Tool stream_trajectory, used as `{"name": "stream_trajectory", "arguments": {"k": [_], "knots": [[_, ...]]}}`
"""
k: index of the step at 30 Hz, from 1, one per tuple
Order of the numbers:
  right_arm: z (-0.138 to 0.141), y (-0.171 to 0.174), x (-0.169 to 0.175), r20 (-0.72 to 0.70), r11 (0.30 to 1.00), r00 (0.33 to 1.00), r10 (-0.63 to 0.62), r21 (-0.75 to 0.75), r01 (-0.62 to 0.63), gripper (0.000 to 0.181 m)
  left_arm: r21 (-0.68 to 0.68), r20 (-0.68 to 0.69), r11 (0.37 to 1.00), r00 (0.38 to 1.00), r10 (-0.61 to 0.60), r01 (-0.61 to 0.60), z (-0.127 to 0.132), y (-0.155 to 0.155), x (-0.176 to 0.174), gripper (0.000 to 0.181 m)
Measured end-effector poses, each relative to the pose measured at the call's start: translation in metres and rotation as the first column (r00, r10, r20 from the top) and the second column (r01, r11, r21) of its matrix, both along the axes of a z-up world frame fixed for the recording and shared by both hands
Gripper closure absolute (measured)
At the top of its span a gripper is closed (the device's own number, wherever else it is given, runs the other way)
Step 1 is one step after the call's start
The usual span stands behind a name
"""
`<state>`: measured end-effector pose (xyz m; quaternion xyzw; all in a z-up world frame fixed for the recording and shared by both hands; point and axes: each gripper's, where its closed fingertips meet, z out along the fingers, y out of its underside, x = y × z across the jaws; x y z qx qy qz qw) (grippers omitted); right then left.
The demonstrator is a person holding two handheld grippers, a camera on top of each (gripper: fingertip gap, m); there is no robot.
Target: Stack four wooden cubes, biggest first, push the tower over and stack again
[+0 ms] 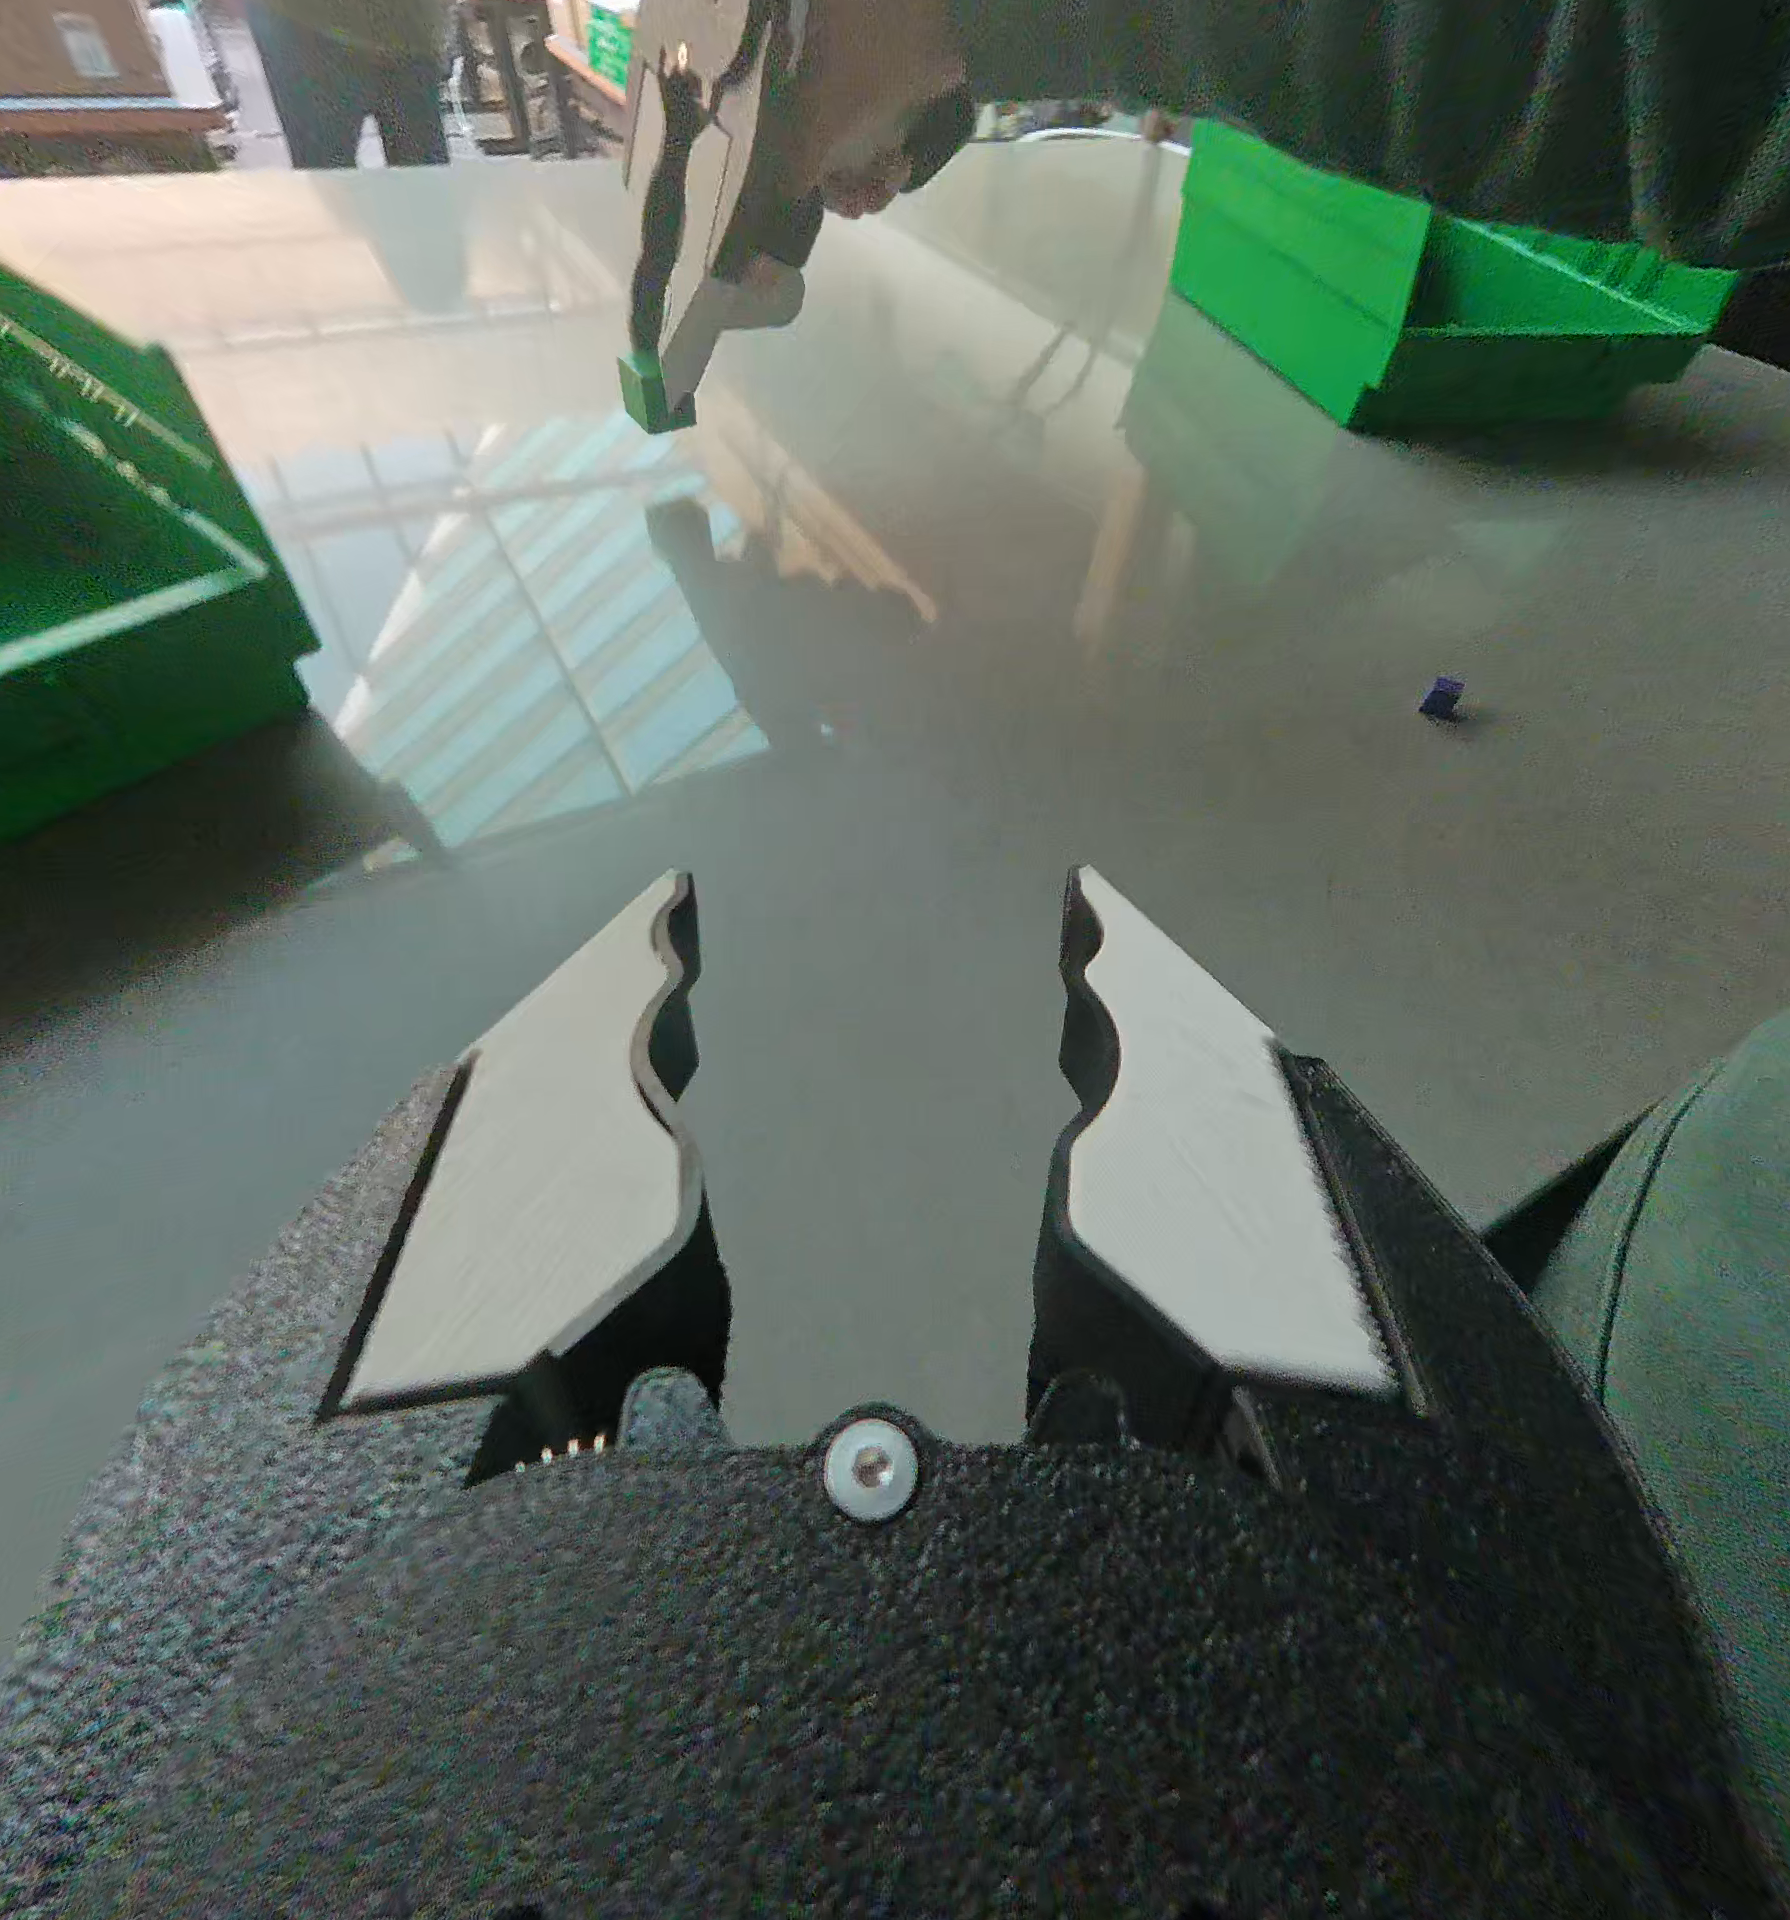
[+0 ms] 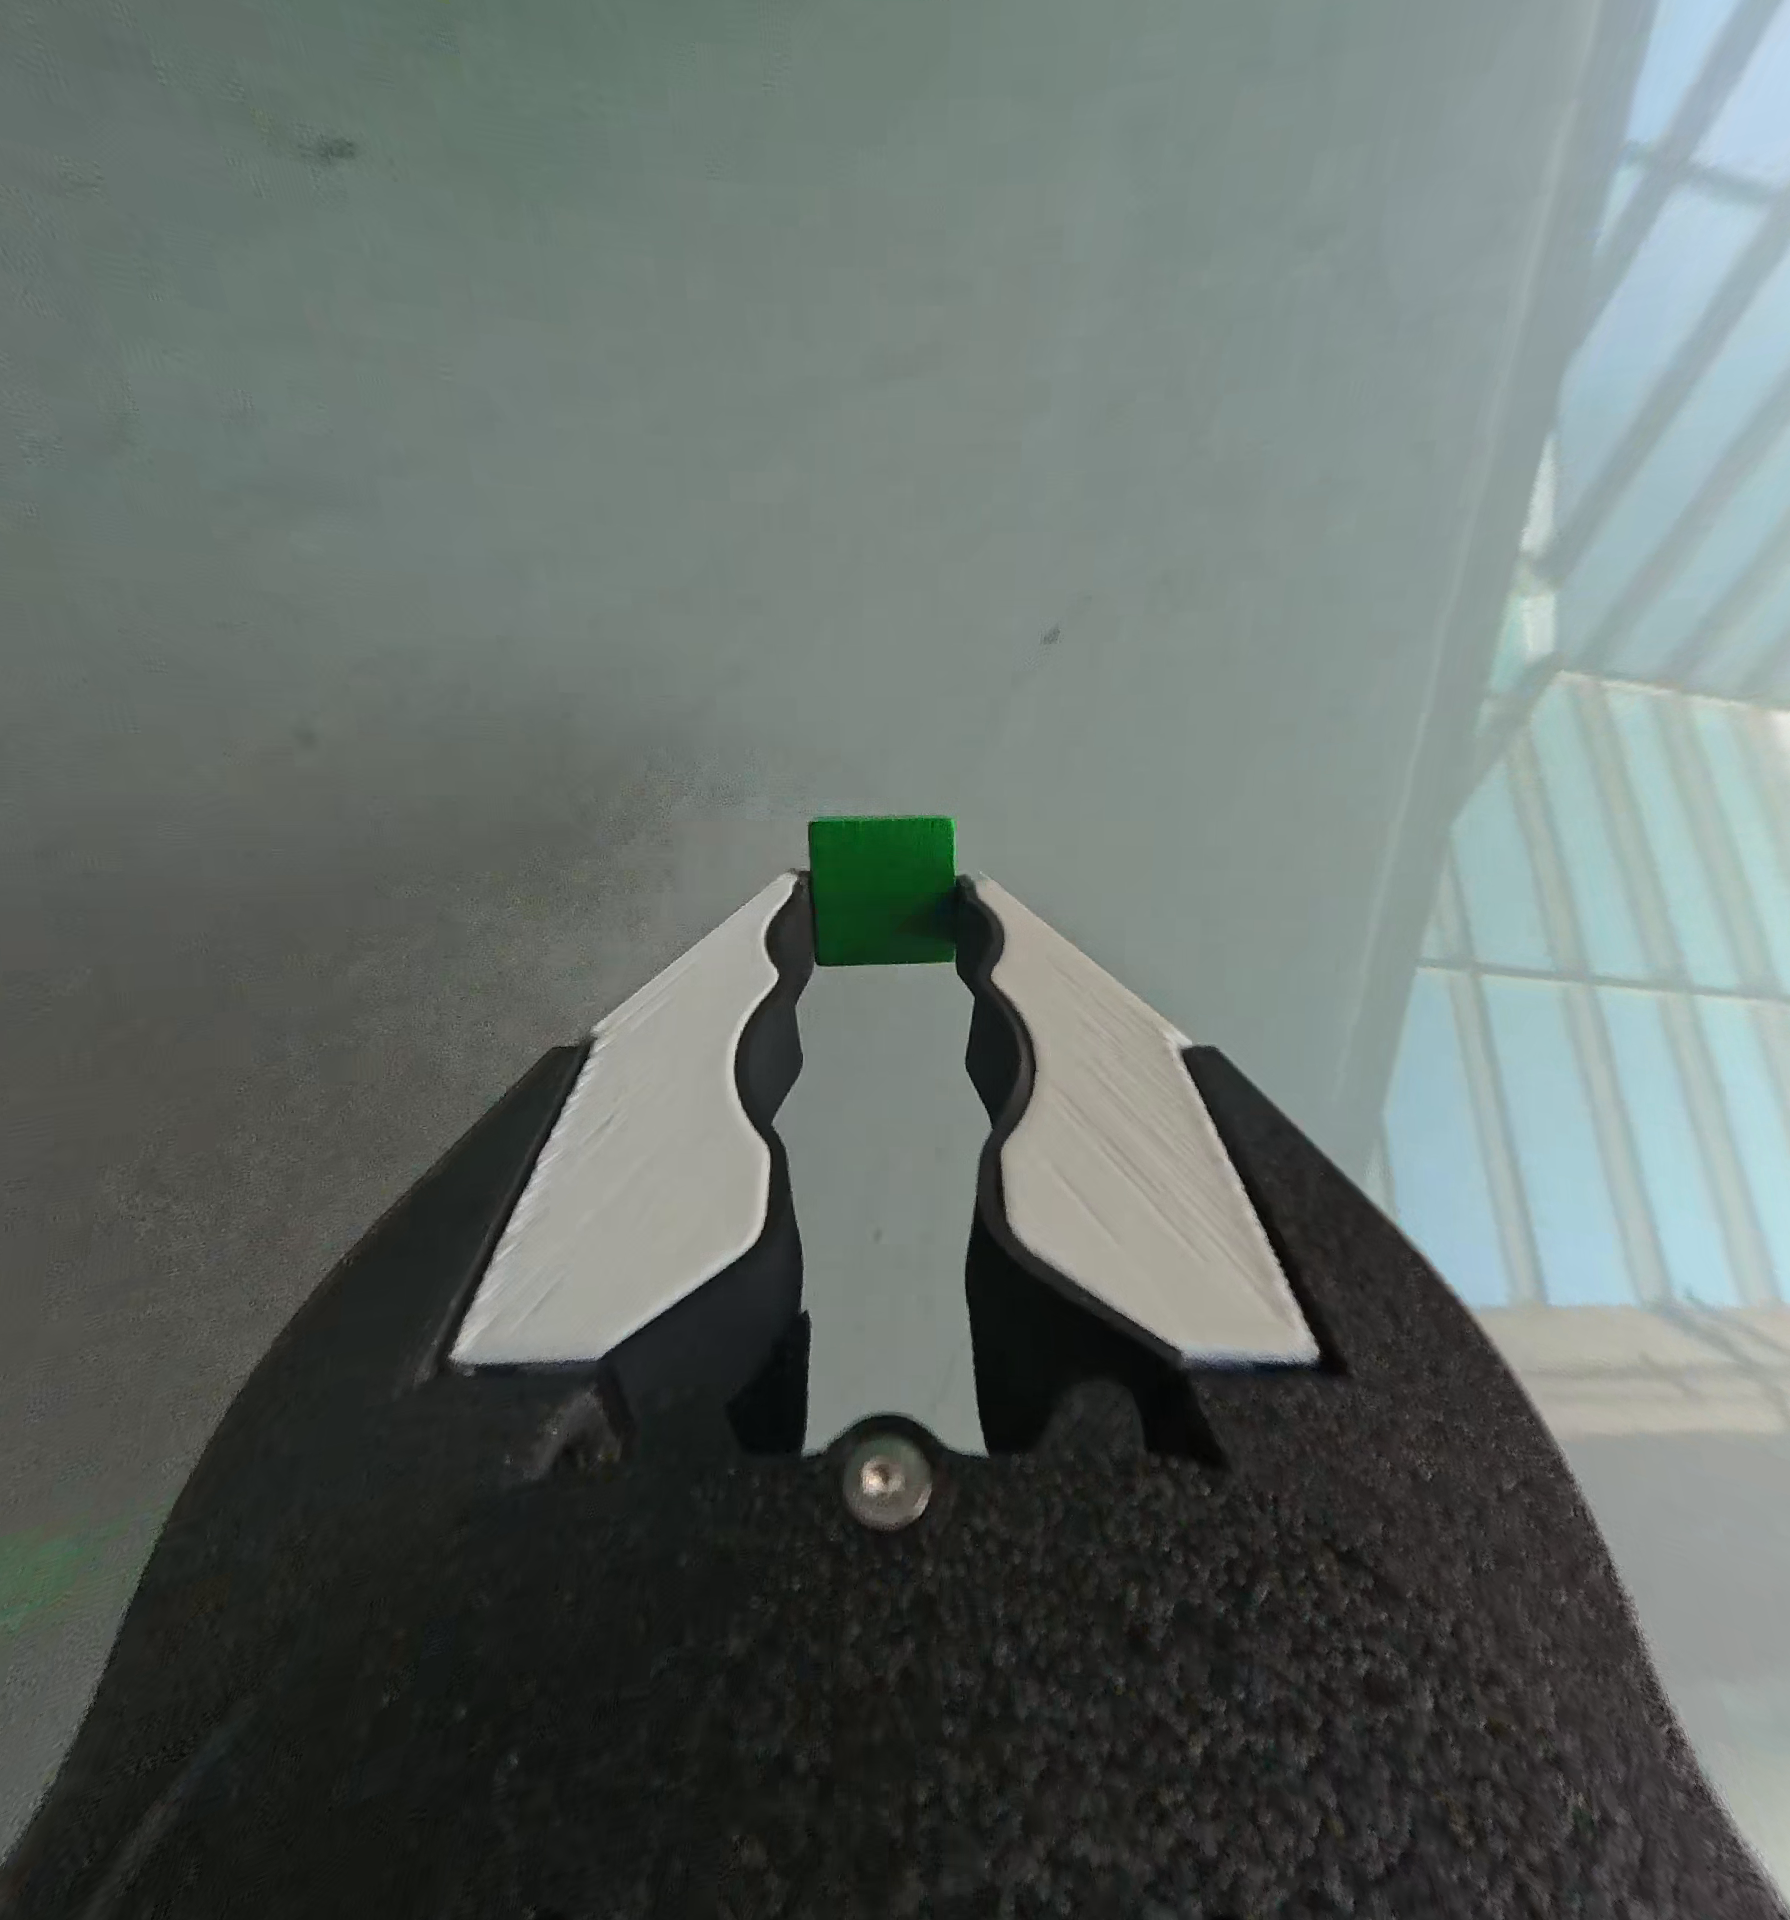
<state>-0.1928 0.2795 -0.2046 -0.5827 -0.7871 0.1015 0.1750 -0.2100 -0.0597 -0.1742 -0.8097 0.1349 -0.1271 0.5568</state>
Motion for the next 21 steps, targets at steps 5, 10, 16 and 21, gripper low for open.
{"name": "stream_trajectory", "arguments": {"k": [5,10,16,21], "knots": [[0.101,-0.007,0.104,-0.026,0.995,0.999,0.029,0.091,-0.026,0.155,0.026,-0.027,0.995,0.995,-0.097,0.098,0.01,0.024,0.012,0.111],[0.144,0.024,0.295,0.146,0.971,0.968,-0.205,0.159,0.181,0.154,0.048,-0.027,0.987,0.987,-0.155,0.157,0.016,0.045,0.03,0.111],[0.066,0.041,0.467,0.294,0.914,0.866,-0.404,0.173,0.368,0.154,0.052,-0.024,0.978,0.979,-0.2,0.201,0.02,0.064,0.063,0.112],[-0.002,0.059,0.513,0.366,0.909,0.832,-0.416,0.175,0.378,0.154,0.029,-0.062,0.976,0.975,-0.214,0.216,0.02,0.07,0.092,0.111]]}}
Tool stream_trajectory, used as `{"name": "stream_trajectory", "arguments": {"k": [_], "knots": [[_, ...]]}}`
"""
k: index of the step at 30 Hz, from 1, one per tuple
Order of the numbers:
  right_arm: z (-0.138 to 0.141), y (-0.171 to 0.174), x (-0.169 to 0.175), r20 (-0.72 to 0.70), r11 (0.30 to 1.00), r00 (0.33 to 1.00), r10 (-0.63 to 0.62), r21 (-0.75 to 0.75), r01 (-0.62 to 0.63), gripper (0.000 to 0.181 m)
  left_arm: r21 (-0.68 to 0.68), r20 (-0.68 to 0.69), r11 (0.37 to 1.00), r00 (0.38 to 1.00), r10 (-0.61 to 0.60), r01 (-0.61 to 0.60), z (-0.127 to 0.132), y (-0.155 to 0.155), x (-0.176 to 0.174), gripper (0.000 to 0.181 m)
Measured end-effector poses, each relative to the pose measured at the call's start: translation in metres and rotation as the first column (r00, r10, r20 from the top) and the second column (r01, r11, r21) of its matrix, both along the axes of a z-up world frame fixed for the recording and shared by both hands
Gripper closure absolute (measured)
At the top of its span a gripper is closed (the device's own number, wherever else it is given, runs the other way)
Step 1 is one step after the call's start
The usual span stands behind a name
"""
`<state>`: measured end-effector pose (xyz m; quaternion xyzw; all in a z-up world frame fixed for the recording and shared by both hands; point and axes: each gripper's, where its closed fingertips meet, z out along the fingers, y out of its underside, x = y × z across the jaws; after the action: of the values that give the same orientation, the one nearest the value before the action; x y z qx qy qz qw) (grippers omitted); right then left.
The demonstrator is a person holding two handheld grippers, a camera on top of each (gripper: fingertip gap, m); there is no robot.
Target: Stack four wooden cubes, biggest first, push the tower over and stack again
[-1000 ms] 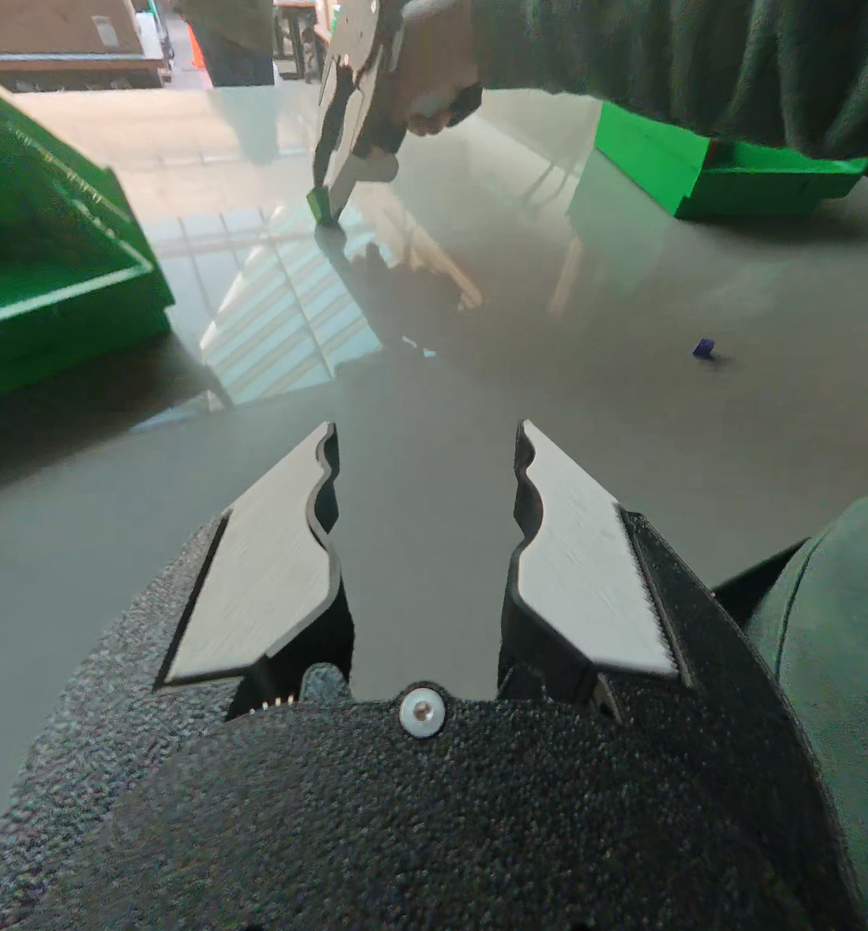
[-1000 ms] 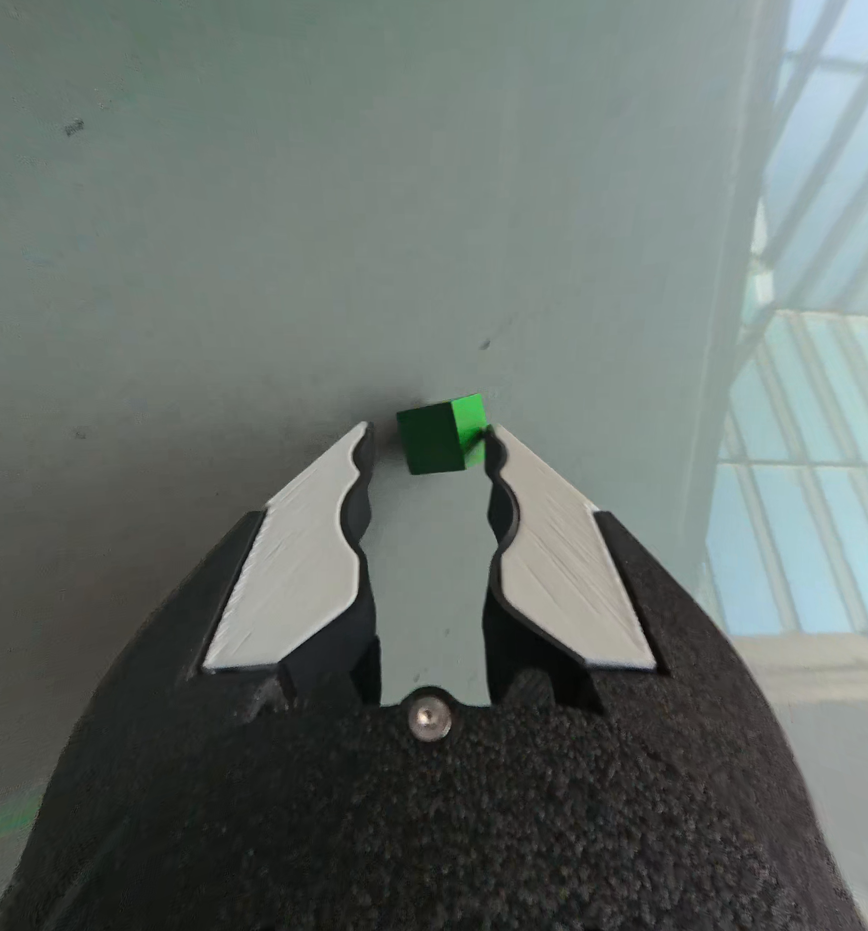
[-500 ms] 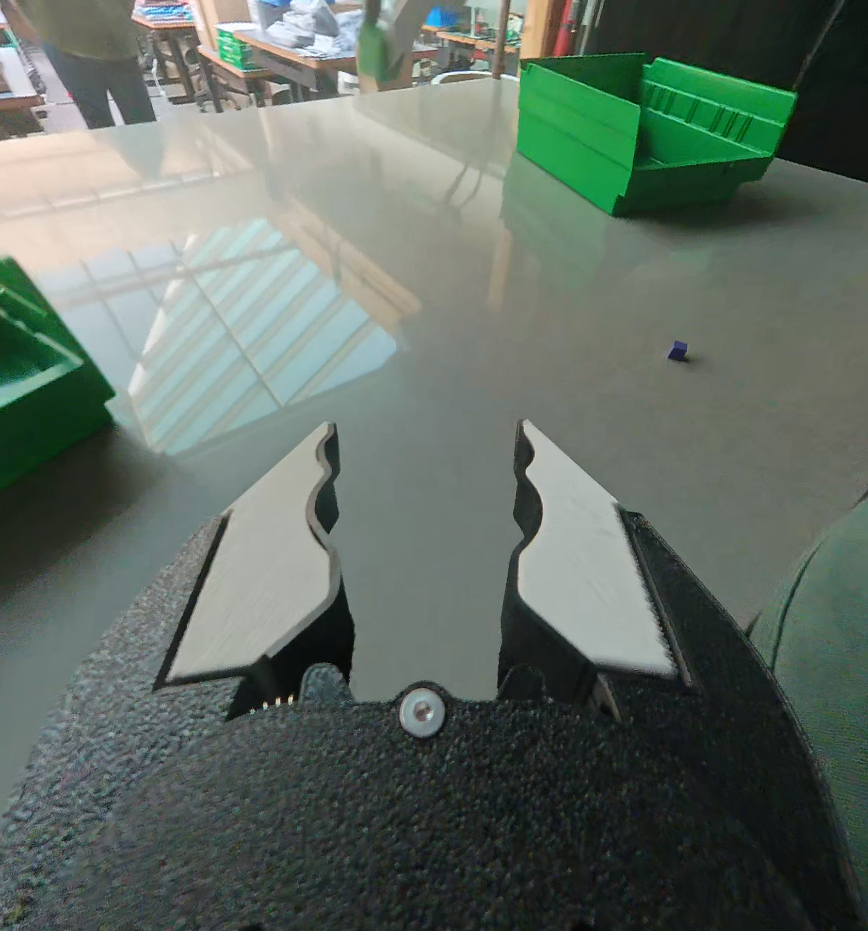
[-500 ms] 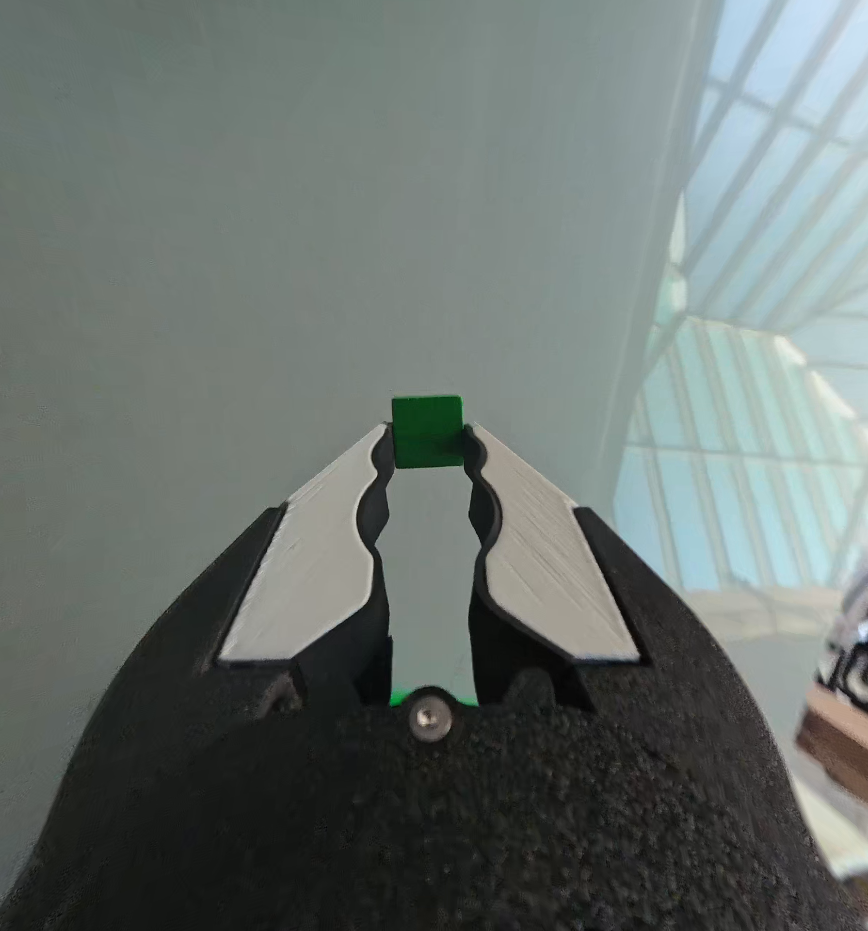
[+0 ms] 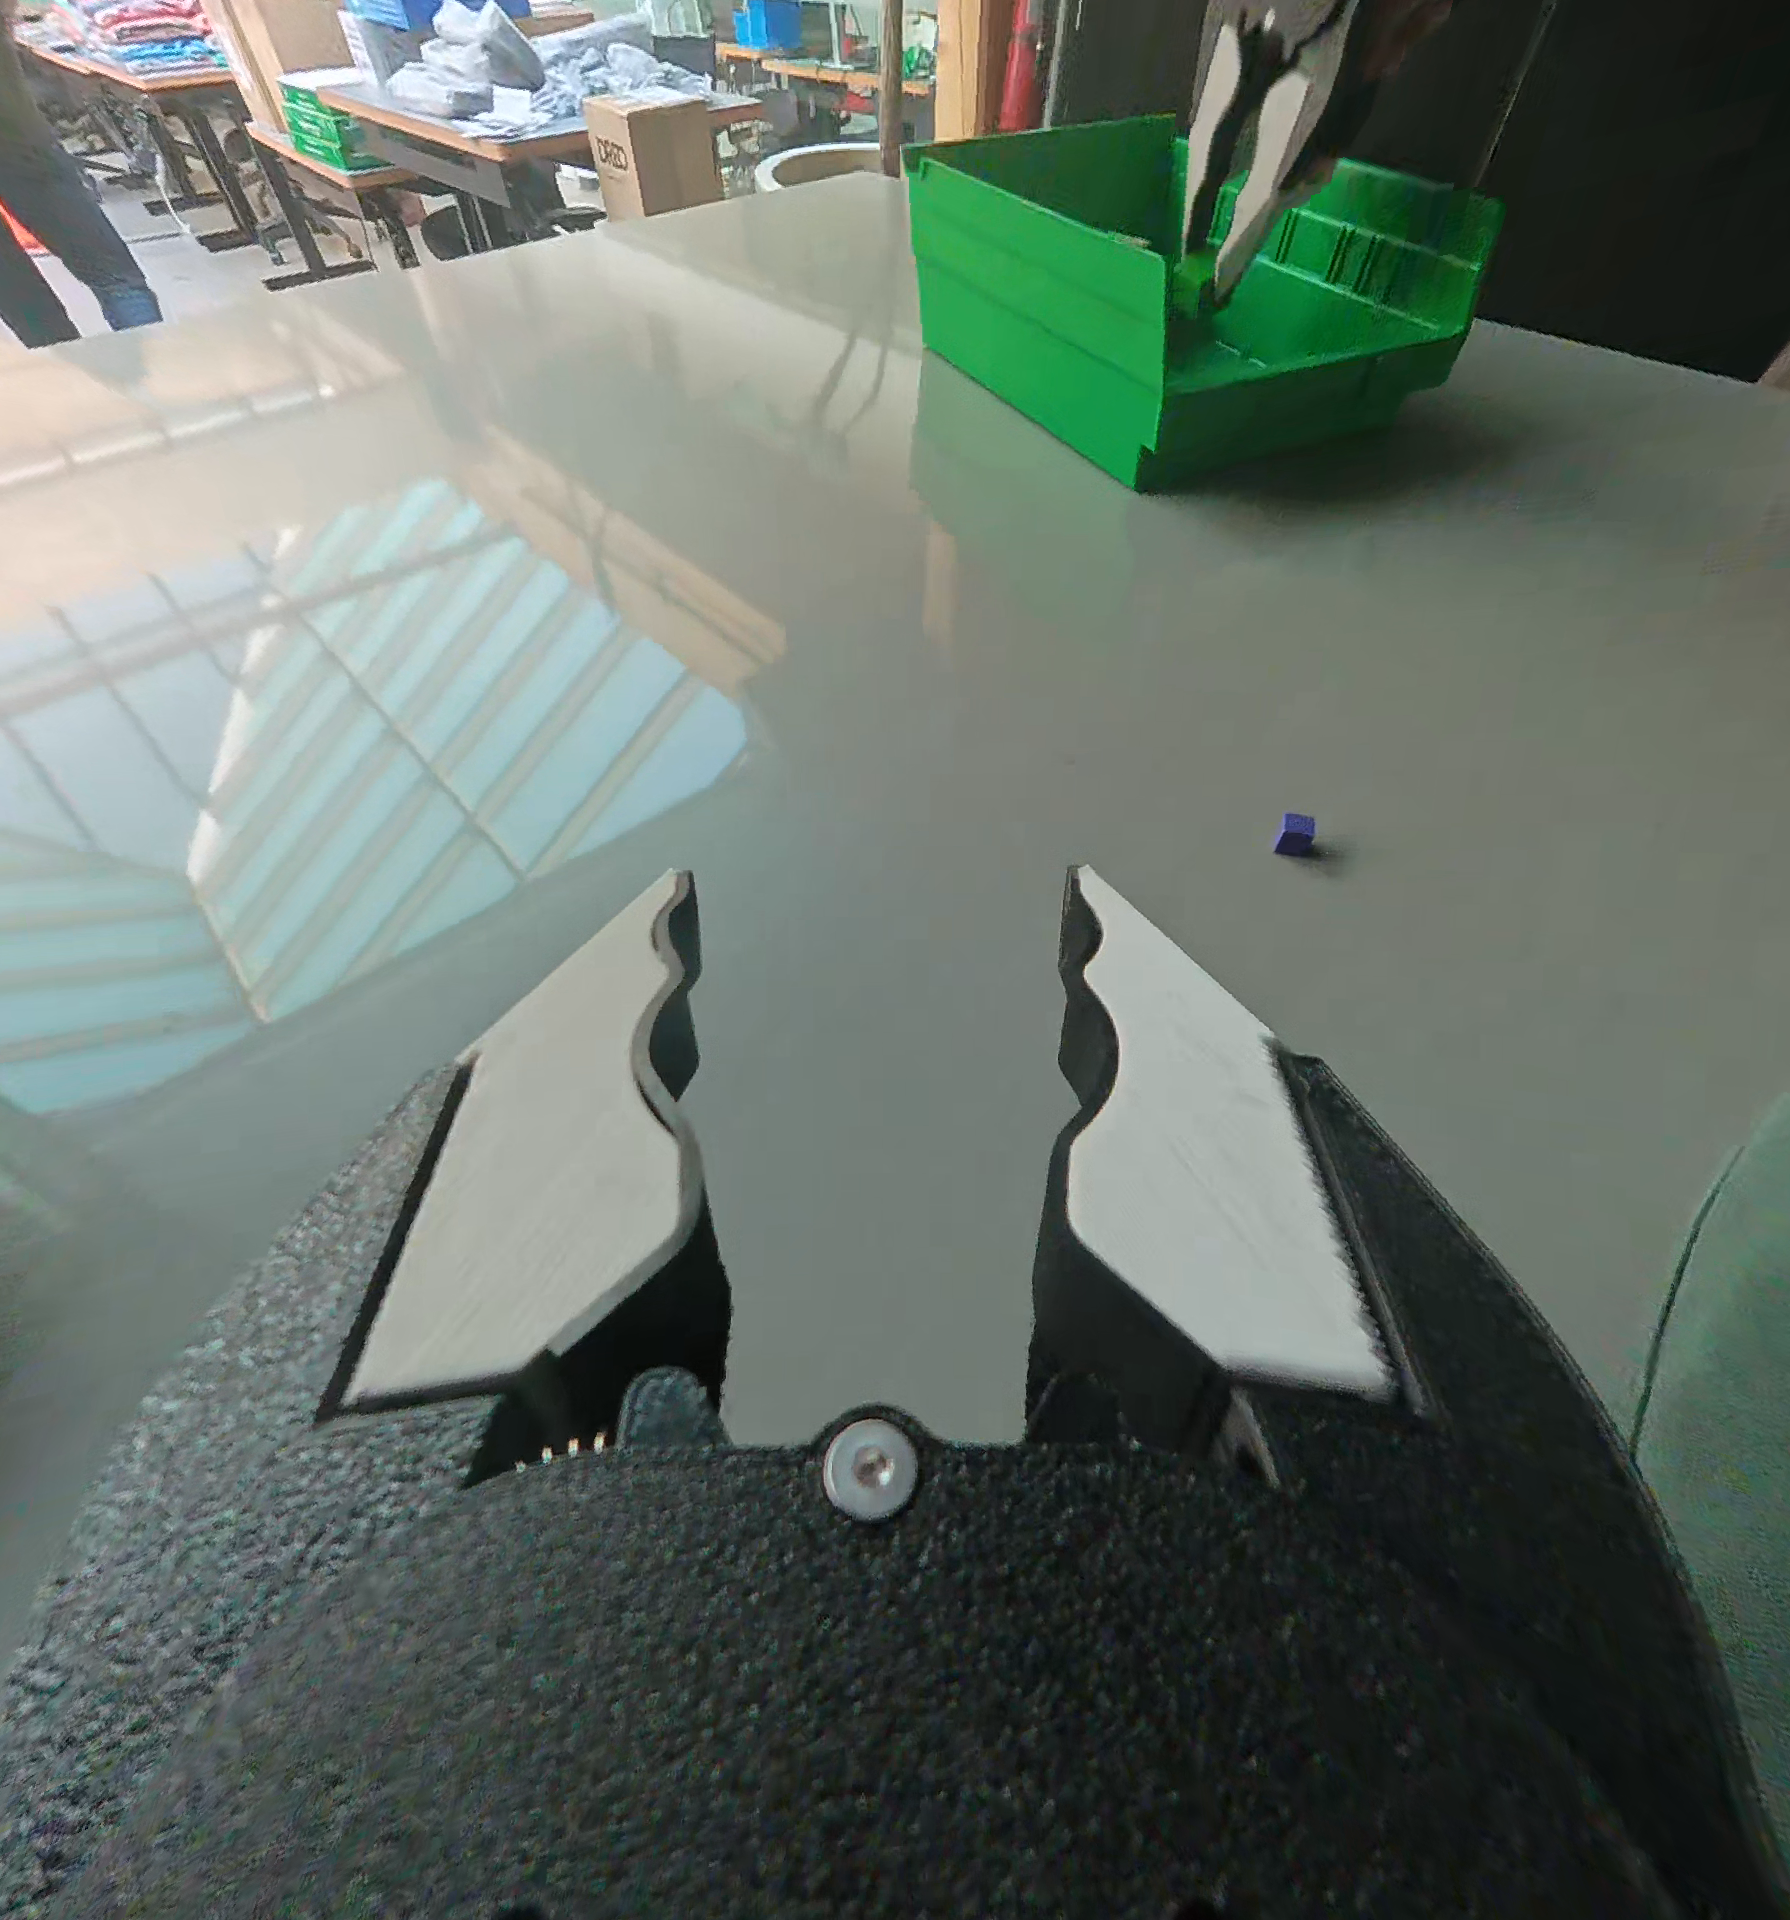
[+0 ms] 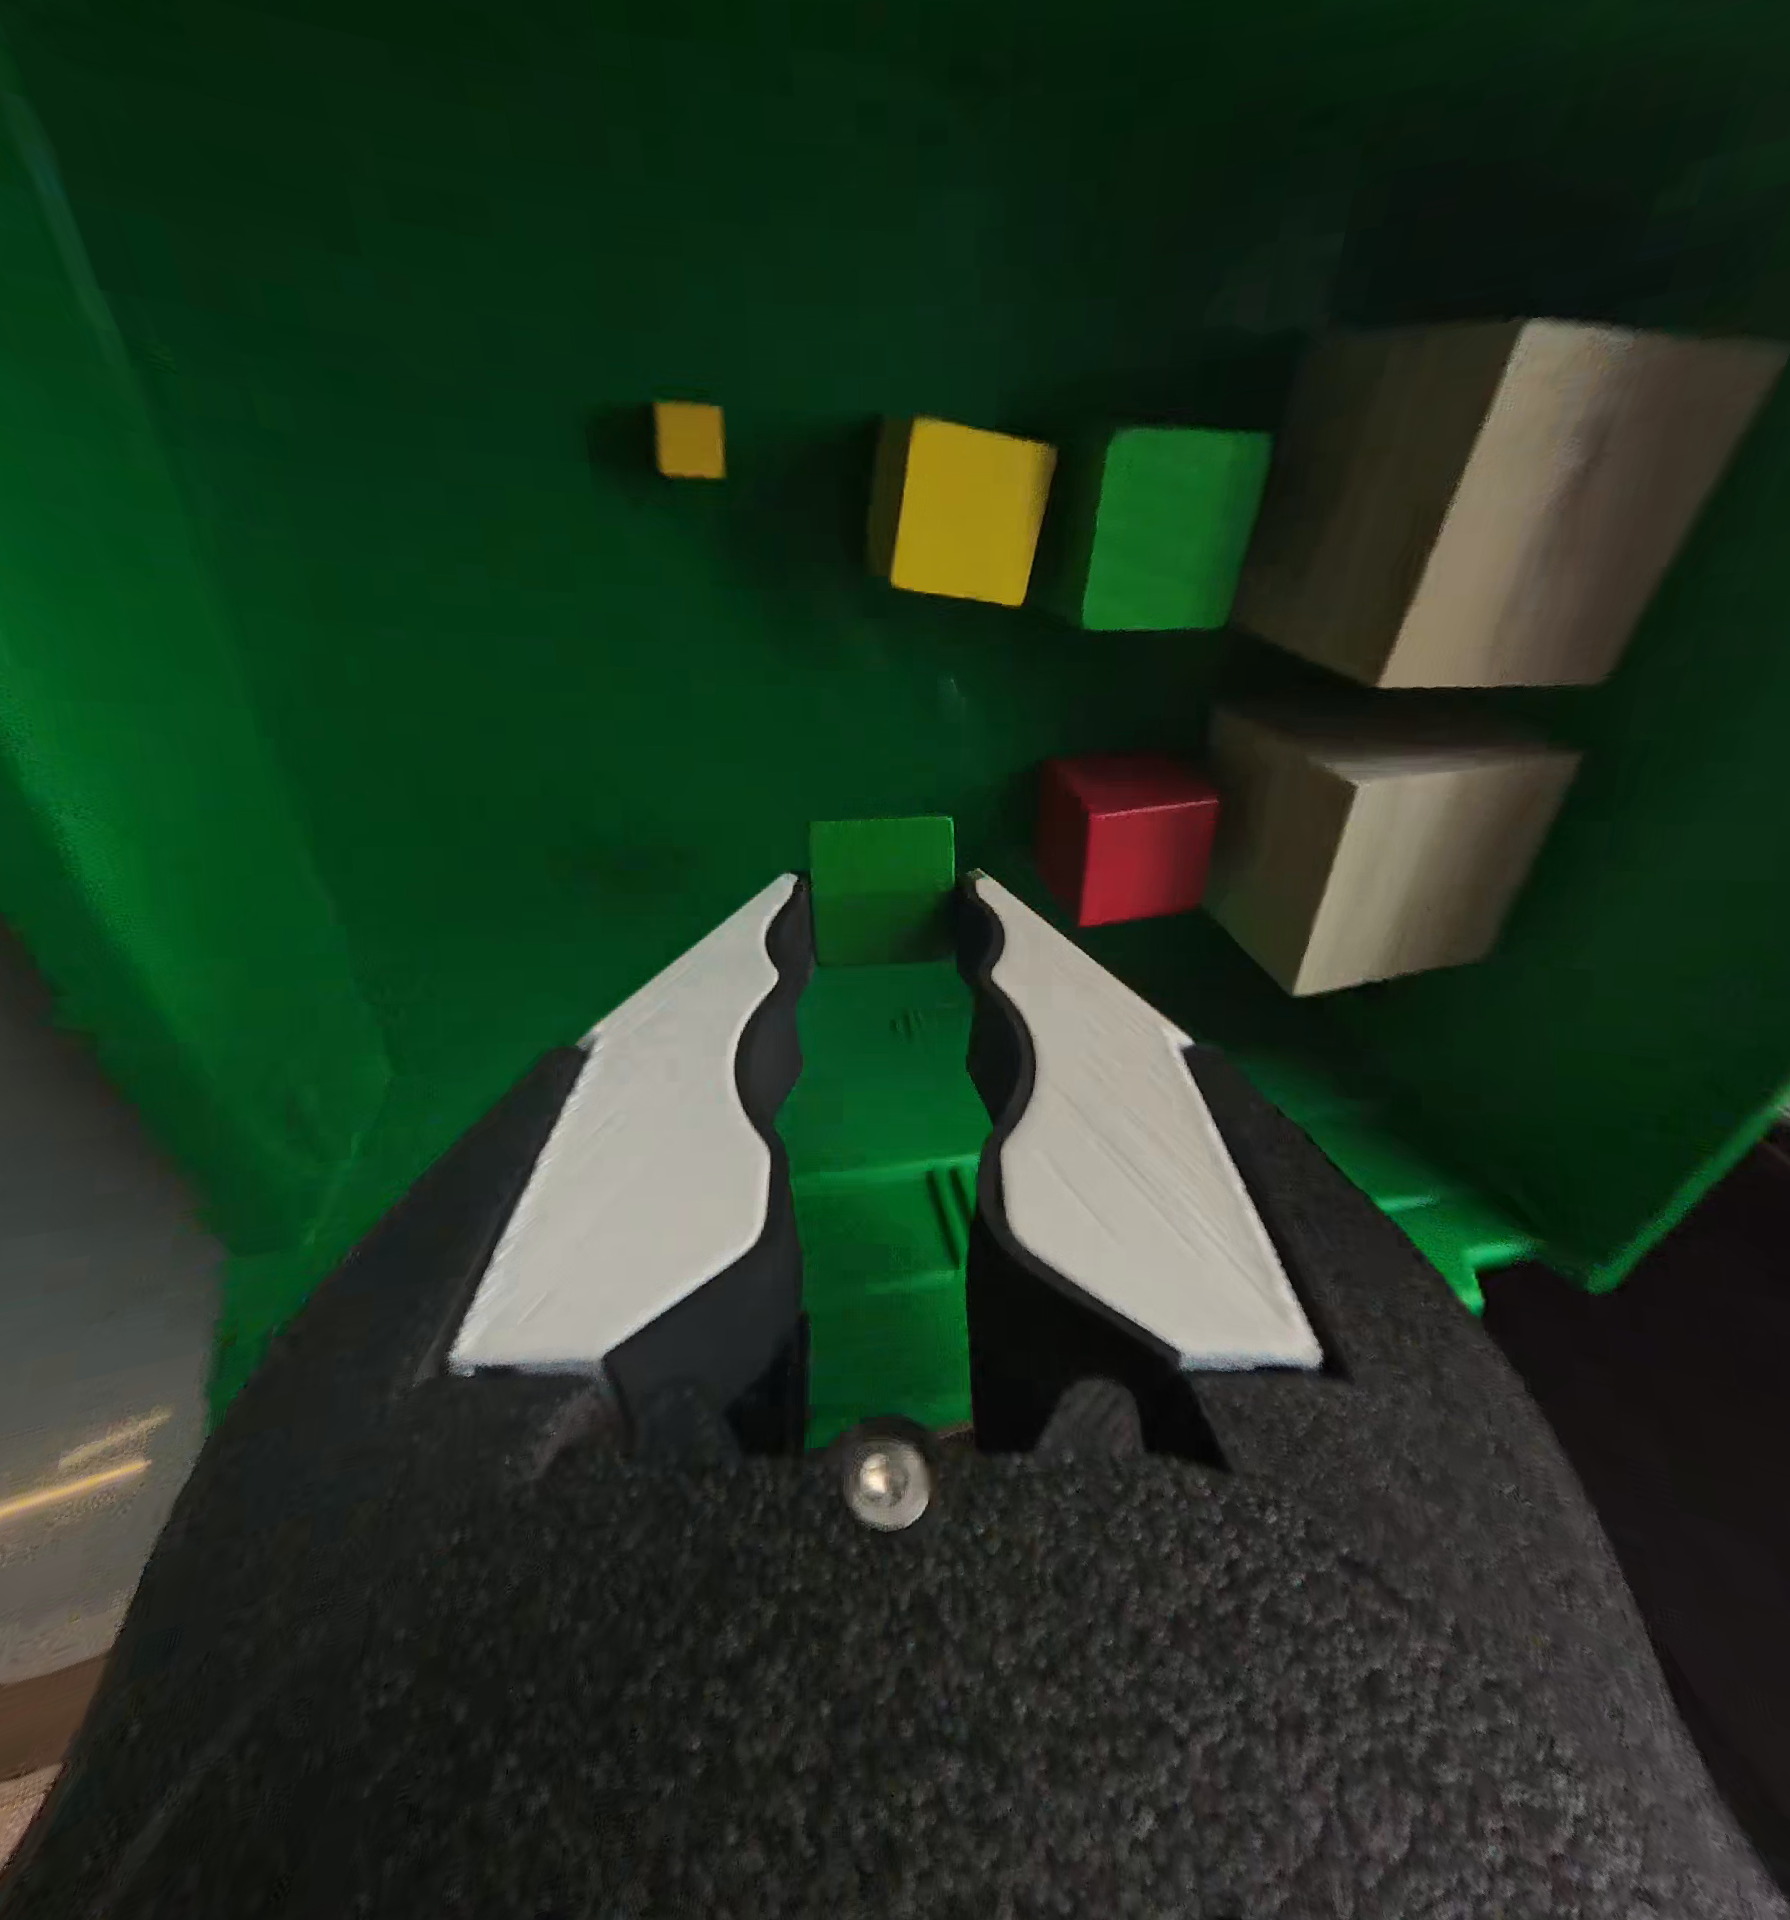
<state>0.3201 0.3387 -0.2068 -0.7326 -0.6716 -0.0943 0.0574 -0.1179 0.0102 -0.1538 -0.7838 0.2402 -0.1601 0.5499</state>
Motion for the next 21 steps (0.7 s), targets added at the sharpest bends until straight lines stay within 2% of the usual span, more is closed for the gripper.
{"name": "stream_trajectory", "arguments": {"k": [4,8,11,13,15,17,19,20,21], "knots": [[-0.024,0.013,0.008,0.006,1.0,1.0,0.012,-0.005,-0.012,0.154,-0.018,-0.002,0.999,1.0,0.029,-0.029,-0.001,0.0,0.014,0.112],[-0.025,0.021,0.013,0.02,1.0,1.0,0.016,0.009,-0.016,0.153,-0.033,-0.001,0.998,0.999,0.05,-0.05,-0.005,0.0,0.023,0.112],[-0.014,0.021,0.01,0.011,0.998,0.999,0.031,0.049,-0.032,0.148,-0.029,0.0,0.998,0.999,0.049,-0.049,-0.005,0.002,0.029,0.112],[0.014,0.014,-0.014,-0.088,0.995,0.995,0.041,0.094,-0.033,0.145,-0.023,0.001,0.999,0.999,0.043,-0.043,-0.003,0.004,0.032,0.112],[0.051,-0.014,-0.061,-0.245,0.99,0.964,0.104,0.121,-0.076,0.145,-0.016,0.0,0.999,0.999,0.034,-0.034,-0.002,0.004,0.034,0.112],[0.08,-0.067,-0.12,-0.405,0.98,0.892,0.198,0.114,-0.165,0.145,-0.01,0.0,1.0,1.0,0.026,-0.026,-0.001,0.004,0.035,0.112],[0.088,-0.132,-0.173,-0.513,0.963,0.817,0.264,0.098,-0.249,0.145,-0.003,0.002,1.0,1.0,0.019,-0.019,0.0,0.002,0.035,0.112],[0.083,-0.166,-0.195,-0.552,0.954,0.783,0.287,0.087,-0.288,0.146,0.001,0.003,1.0,1.0,0.016,-0.016,0.0,0.001,0.035,0.112],[0.073,-0.194,-0.213,-0.58,0.959,0.771,0.263,0.069,-0.275,0.15,0.004,0.005,1.0,1.0,0.013,-0.013,0.0,-0.001,0.034,0.112]]}}
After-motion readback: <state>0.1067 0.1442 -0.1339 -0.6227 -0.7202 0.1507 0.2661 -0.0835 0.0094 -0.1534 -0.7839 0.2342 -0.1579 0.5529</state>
